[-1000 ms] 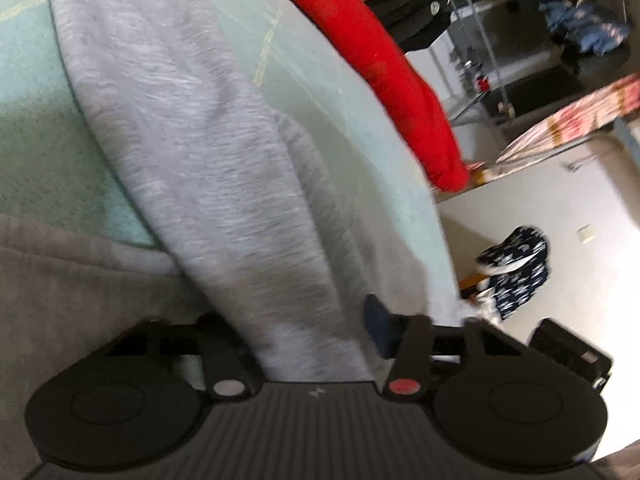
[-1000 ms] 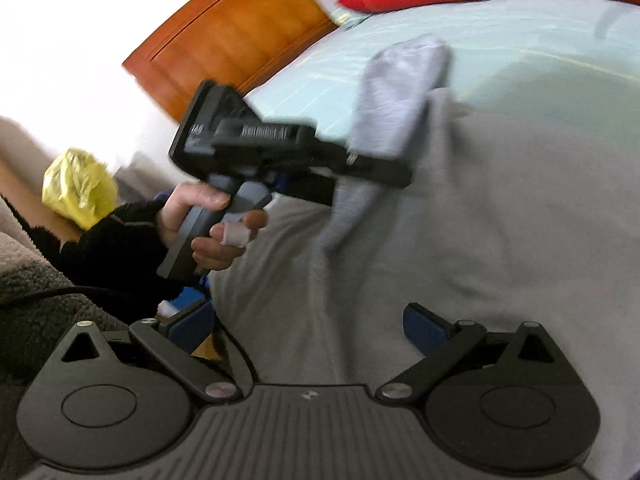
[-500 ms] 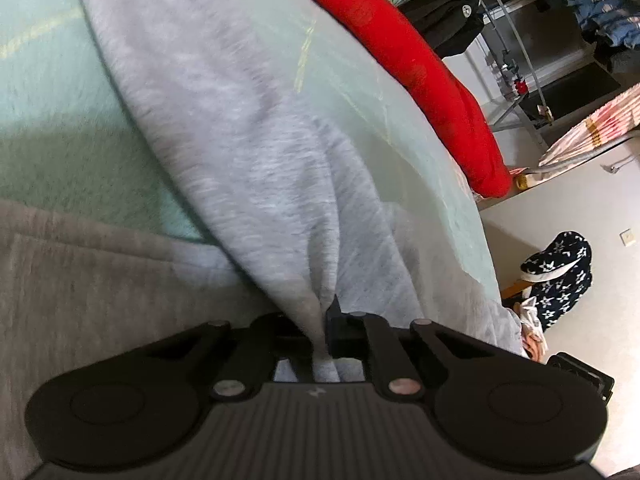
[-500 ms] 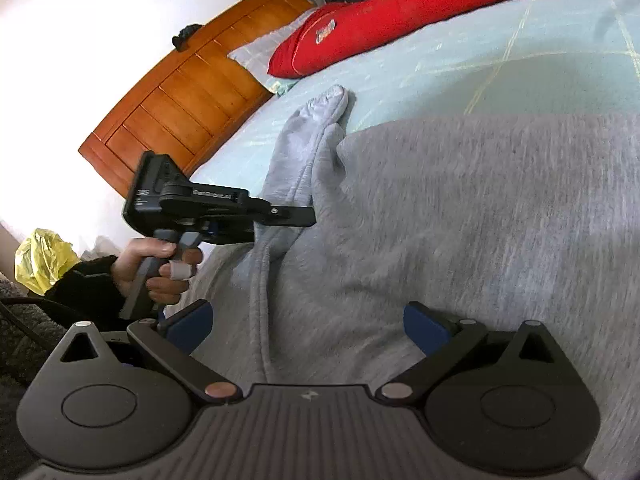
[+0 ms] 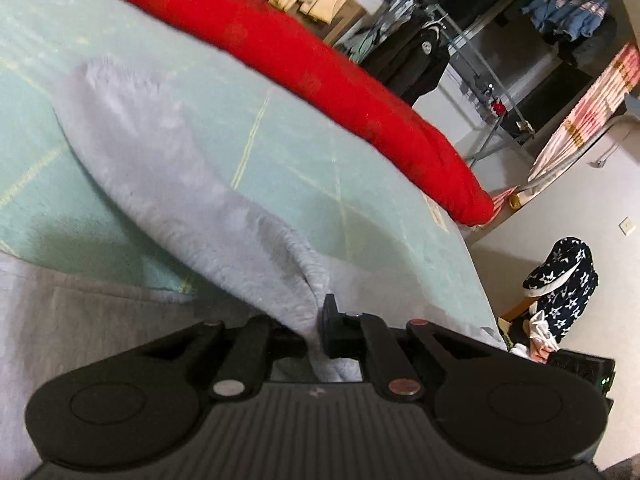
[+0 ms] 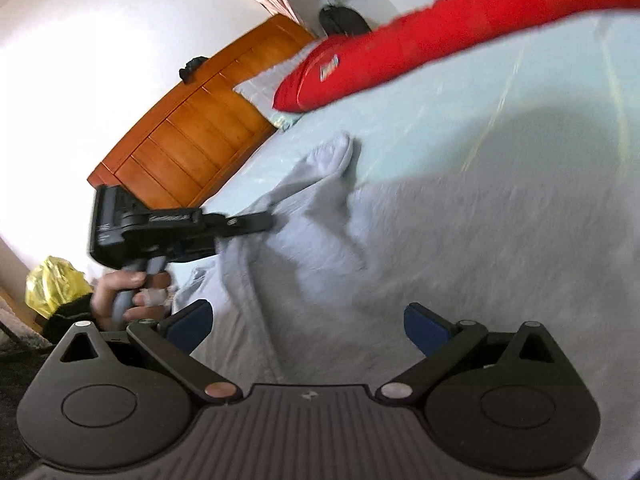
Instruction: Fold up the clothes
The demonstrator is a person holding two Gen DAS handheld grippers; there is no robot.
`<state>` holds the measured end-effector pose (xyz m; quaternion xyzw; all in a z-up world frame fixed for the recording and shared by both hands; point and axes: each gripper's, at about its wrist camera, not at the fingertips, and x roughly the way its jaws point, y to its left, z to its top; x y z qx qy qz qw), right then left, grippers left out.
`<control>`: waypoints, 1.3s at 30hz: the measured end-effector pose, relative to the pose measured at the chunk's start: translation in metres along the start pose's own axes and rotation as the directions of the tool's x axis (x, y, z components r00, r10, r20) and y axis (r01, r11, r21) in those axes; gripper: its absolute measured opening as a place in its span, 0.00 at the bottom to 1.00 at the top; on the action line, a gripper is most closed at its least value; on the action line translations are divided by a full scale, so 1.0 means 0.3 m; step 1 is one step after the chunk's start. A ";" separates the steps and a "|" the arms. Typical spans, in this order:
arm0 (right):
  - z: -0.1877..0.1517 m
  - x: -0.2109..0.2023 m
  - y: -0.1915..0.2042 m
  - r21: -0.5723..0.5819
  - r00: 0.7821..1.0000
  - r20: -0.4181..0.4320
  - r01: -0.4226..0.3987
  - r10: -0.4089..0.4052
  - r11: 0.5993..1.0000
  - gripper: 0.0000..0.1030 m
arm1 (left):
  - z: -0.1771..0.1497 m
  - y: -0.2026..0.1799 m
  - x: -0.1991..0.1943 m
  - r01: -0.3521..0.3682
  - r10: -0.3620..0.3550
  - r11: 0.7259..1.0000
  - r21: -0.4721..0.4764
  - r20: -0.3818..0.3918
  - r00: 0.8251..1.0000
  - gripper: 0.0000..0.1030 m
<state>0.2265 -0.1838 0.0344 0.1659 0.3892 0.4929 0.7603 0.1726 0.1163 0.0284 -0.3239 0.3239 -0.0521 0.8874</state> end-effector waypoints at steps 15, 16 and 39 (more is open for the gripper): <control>0.055 -0.130 -0.107 -0.002 0.997 0.037 0.062 -0.062 0.998 1.00 | -0.212 0.049 -0.051 -0.201 0.195 0.964 -0.174 -0.053 0.979 0.04; 0.053 -0.133 -0.122 0.003 0.997 0.024 0.070 -0.070 0.998 1.00 | -0.230 0.064 -0.038 -0.216 0.208 0.958 -0.186 -0.063 0.976 0.04; -0.093 0.057 -0.083 -0.109 0.918 -0.073 0.380 -0.389 0.918 1.00 | -0.270 0.178 -0.038 -0.143 0.125 0.954 -0.264 -0.084 0.989 0.12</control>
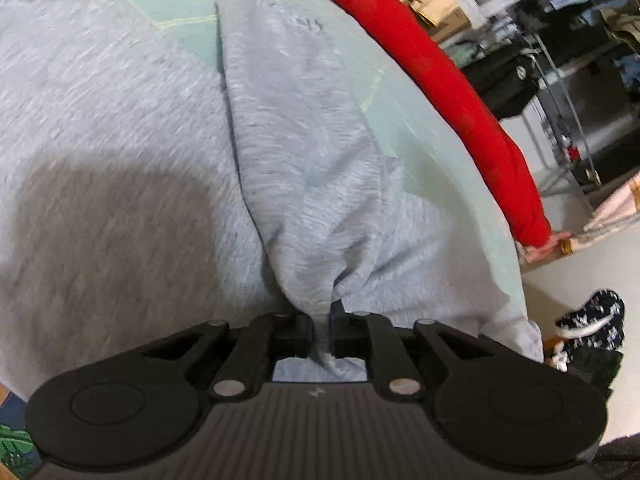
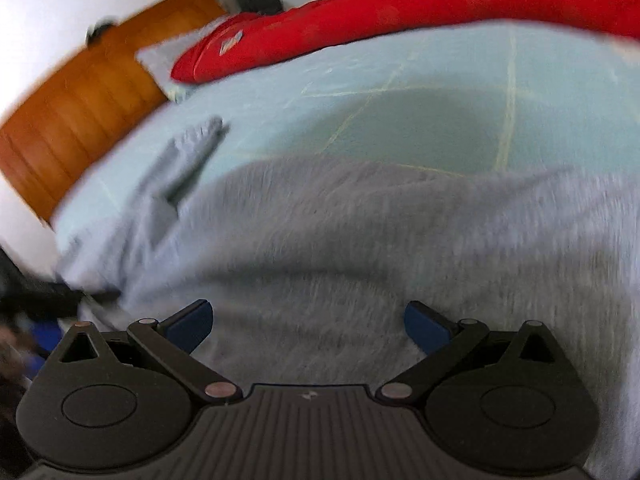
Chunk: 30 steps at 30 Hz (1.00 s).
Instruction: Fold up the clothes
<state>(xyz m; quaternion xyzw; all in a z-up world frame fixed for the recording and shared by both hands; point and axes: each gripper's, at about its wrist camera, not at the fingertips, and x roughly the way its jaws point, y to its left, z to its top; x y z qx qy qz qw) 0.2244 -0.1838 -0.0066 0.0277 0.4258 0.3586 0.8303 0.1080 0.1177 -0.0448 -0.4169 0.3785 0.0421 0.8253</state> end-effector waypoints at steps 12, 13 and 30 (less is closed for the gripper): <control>-0.016 -0.037 0.128 0.152 0.975 0.124 0.167 -0.187 0.974 1.00 | 0.259 -0.059 -0.186 0.092 -0.096 0.887 0.453 -0.014 0.995 0.46; -0.025 -0.074 0.129 0.211 0.972 0.160 0.139 -0.174 0.968 1.00 | 0.267 -0.066 -0.173 0.124 -0.123 0.873 0.472 -0.033 0.992 0.46; -0.395 -0.419 0.143 0.666 0.881 0.336 0.027 -0.332 0.745 1.00 | 0.176 -0.388 0.150 0.449 -0.245 0.666 0.595 -0.395 0.886 0.47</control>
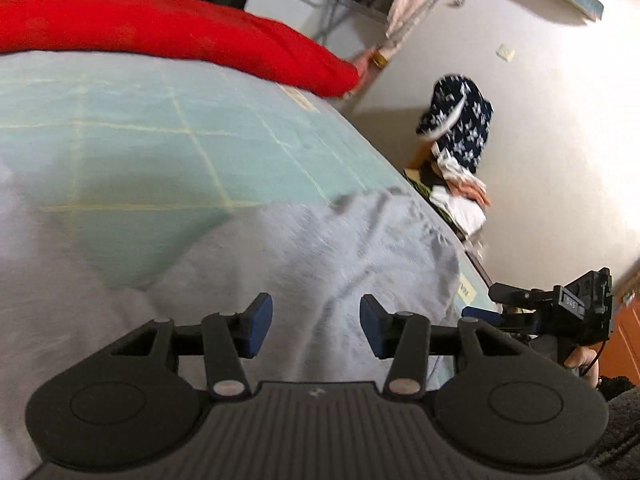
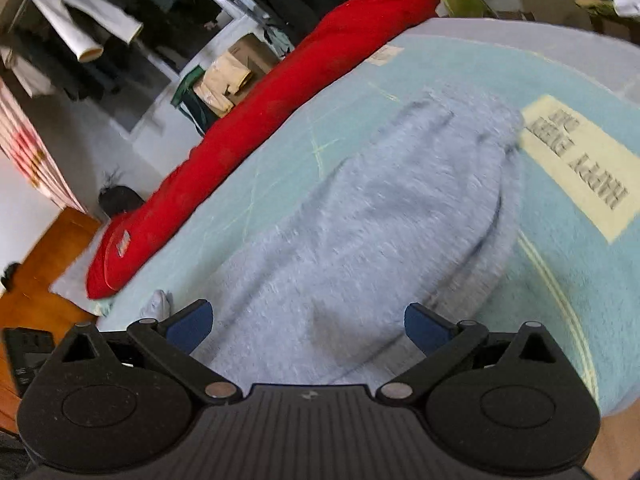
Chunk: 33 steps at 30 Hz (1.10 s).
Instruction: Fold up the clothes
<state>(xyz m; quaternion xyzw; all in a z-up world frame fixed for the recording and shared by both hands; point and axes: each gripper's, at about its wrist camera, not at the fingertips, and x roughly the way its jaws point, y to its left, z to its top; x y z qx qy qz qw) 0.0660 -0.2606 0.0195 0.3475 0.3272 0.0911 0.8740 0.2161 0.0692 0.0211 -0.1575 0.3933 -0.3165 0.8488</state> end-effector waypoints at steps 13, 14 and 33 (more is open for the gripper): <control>0.108 0.136 -0.233 0.186 0.989 -0.005 -0.145 0.149 0.972 1.00 | -0.110 -0.004 0.088 -0.171 0.165 0.974 -0.146 -0.051 0.985 0.47; 0.126 0.143 -0.252 0.205 0.987 0.001 -0.155 0.158 0.967 1.00 | -0.112 -0.007 0.094 -0.178 0.173 0.971 -0.158 -0.048 0.984 0.47; 0.190 0.198 -0.435 0.249 0.989 0.069 -0.145 0.131 0.958 0.32 | -0.142 0.042 0.103 -0.142 0.136 0.954 -0.263 -0.040 0.990 0.49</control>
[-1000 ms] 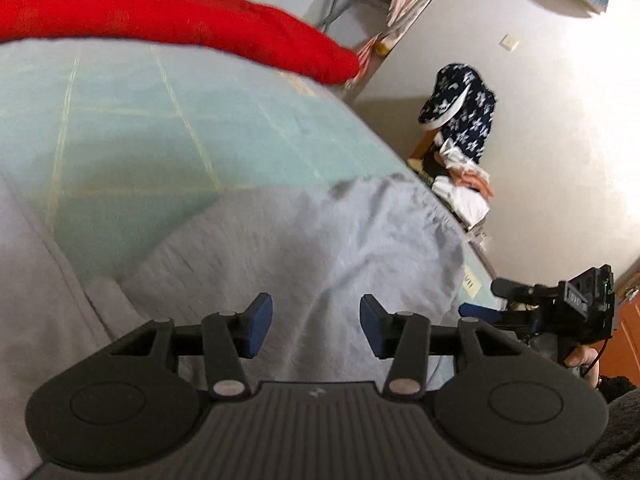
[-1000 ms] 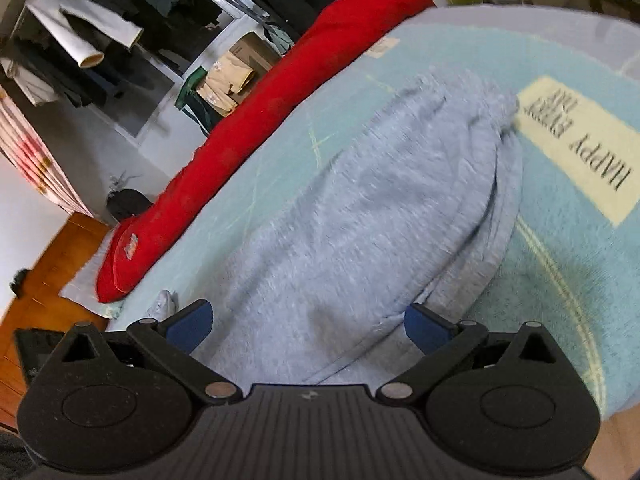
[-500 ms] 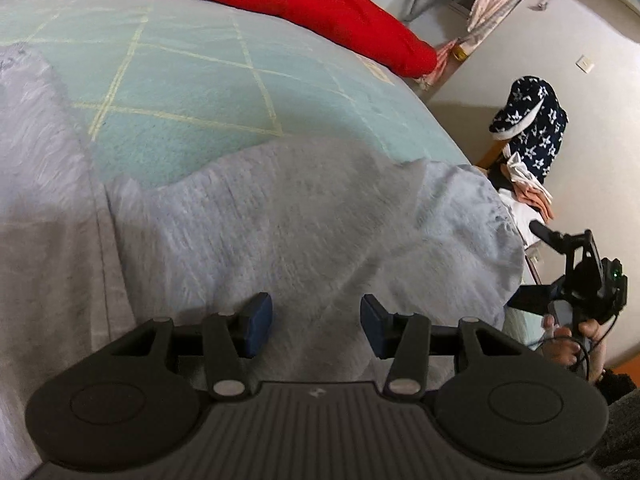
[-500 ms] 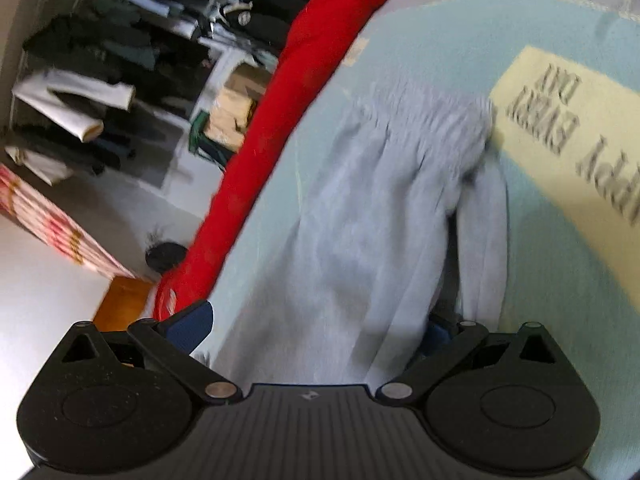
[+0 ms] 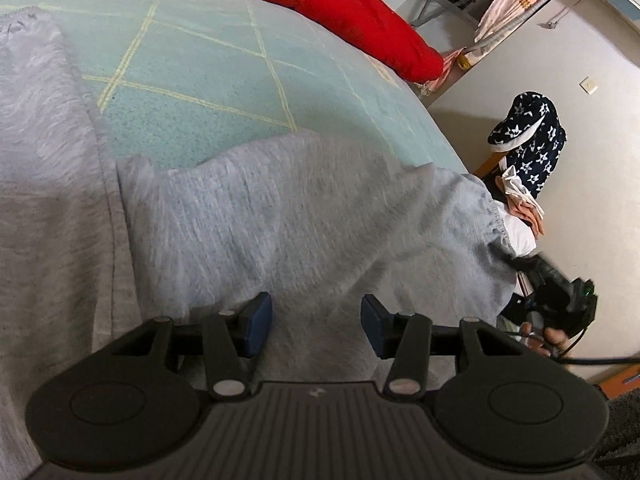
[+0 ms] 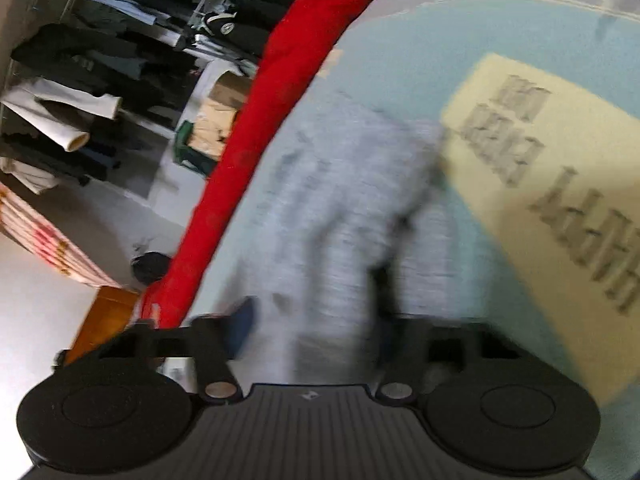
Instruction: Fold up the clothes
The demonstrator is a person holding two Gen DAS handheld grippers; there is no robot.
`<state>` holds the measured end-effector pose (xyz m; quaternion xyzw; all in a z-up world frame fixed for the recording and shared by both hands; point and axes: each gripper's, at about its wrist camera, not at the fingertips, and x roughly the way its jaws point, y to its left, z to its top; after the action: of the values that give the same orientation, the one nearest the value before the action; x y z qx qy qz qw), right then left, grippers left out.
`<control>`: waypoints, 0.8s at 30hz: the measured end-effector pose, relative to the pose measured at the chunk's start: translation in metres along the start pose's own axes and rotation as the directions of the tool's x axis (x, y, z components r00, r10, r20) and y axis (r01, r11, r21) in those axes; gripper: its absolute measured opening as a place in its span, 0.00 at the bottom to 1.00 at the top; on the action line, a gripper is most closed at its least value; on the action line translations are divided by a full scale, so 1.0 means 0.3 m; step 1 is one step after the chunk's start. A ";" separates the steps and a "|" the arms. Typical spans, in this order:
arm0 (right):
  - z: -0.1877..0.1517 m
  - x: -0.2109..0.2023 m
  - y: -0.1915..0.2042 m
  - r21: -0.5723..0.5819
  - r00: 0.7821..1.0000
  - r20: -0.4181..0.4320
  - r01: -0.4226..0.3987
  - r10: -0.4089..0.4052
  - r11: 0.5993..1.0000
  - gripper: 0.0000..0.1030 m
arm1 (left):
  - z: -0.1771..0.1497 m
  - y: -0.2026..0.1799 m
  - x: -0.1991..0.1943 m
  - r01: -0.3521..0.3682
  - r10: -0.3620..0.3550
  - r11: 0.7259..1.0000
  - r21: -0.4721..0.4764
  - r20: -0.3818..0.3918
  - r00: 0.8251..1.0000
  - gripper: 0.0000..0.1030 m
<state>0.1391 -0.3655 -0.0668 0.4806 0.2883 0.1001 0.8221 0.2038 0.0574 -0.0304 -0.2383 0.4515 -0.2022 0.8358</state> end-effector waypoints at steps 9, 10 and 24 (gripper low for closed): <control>0.060 -0.036 0.064 -0.041 0.998 -0.026 0.056 -0.057 0.998 0.14 | 0.011 -0.072 -0.023 -0.015 0.019 0.996 0.083 -0.049 0.999 0.44; 0.079 -0.046 0.083 -0.064 0.998 -0.023 0.057 -0.058 0.996 0.14 | 0.009 -0.086 -0.031 -0.006 0.011 0.996 0.094 -0.057 0.998 0.44; 0.105 -0.052 0.075 -0.007 0.997 -0.073 0.031 -0.031 1.000 0.35 | -0.048 -0.148 0.017 0.160 -0.138 0.983 0.088 -0.211 0.968 0.44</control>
<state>0.1469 -0.3839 -0.0301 0.4698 0.3253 0.1058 0.8138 0.1885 0.0157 -0.0148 -0.2055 0.5045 -0.3113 0.7787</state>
